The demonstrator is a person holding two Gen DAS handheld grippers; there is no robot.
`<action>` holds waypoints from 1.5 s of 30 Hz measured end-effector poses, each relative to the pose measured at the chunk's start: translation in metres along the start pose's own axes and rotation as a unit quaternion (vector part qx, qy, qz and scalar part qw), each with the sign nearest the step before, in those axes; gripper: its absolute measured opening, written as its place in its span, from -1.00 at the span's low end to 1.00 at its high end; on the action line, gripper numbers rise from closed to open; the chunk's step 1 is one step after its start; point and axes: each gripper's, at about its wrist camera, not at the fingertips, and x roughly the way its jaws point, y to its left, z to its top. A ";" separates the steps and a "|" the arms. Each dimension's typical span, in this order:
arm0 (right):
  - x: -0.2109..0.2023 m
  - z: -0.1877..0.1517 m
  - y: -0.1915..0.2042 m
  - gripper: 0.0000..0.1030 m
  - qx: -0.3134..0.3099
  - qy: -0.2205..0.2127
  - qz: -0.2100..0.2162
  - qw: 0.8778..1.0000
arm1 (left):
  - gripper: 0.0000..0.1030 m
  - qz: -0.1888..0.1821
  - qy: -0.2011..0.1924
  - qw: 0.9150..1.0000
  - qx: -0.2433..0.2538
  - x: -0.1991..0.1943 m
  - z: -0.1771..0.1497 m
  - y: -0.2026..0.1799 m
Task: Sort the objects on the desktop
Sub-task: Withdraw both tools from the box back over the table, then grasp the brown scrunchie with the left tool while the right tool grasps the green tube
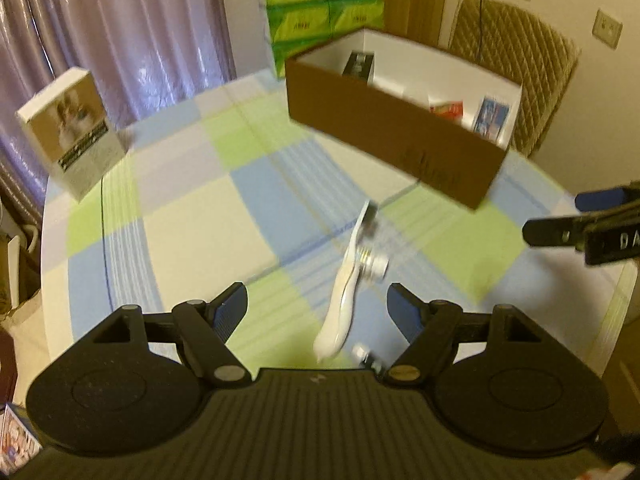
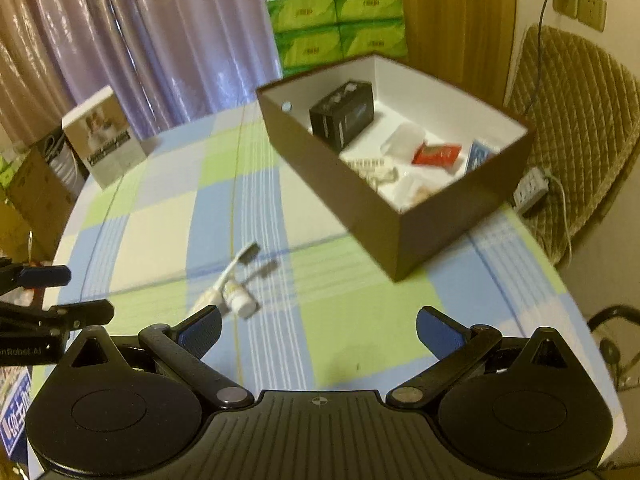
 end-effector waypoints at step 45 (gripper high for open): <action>0.074 -0.064 0.036 0.96 -0.015 0.107 0.012 0.994 | -0.47 -0.033 0.104 0.993 -0.034 0.068 -0.086 0.027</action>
